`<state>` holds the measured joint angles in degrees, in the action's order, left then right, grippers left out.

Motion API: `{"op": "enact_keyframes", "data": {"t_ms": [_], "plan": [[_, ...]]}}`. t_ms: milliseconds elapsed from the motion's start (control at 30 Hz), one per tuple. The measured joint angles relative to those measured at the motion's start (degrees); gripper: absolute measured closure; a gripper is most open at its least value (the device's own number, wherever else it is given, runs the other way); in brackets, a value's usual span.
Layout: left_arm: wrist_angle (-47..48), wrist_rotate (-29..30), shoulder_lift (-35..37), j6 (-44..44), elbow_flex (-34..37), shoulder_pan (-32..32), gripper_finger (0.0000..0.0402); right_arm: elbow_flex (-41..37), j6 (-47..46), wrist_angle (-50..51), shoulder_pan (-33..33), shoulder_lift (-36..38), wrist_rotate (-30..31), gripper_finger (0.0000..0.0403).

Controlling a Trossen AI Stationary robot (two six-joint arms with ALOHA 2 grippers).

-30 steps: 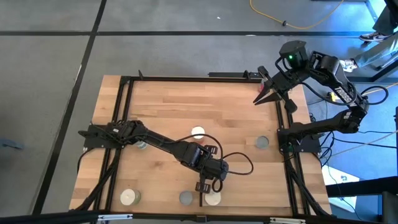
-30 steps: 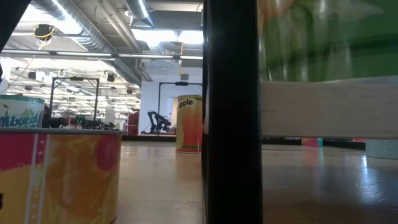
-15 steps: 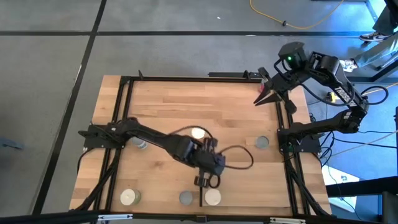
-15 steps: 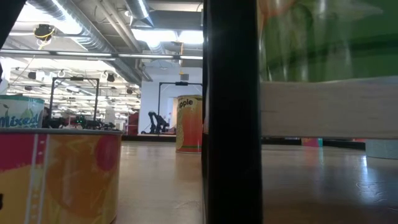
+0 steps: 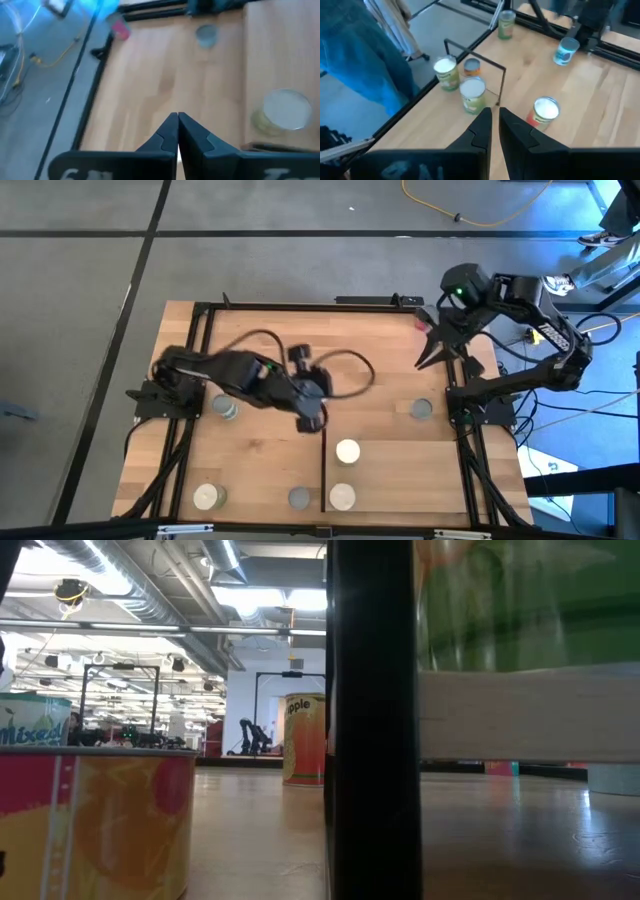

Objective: Pick and place cans onto a shelf
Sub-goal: Adjust the canned pear on the shelf

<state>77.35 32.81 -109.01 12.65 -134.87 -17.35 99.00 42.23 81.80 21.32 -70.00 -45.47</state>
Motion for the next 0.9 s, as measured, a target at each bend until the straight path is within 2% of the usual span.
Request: {"op": "enact_keyframes", "data": {"t_ms": [200,333,467,667,900], "plan": [[11.4,0.7,3.0,5.1,-0.1,2.9,0.0401,0.0,-6.2,-0.1,-6.6,-2.9,12.3,0.0366],[12.2,-1.5,4.8,4.6,1.7,4.4,0.0401,0.0,-9.3,0.2,-10.2,-6.4,12.2,0.0366],[12.7,-2.6,5.1,4.3,3.5,4.8,0.0401,-0.8,-10.7,2.0,-14.0,-10.7,16.1,0.0366],[12.7,-3.8,7.2,3.3,6.9,4.7,0.0401,-10.2,-13.9,-0.1,-19.2,-13.3,17.5,0.0366],[12.4,-4.0,10.1,3.8,10.5,4.7,0.0401,-24.6,-24.3,-17.6,-25.1,-13.3,18.0,0.0366]]}}
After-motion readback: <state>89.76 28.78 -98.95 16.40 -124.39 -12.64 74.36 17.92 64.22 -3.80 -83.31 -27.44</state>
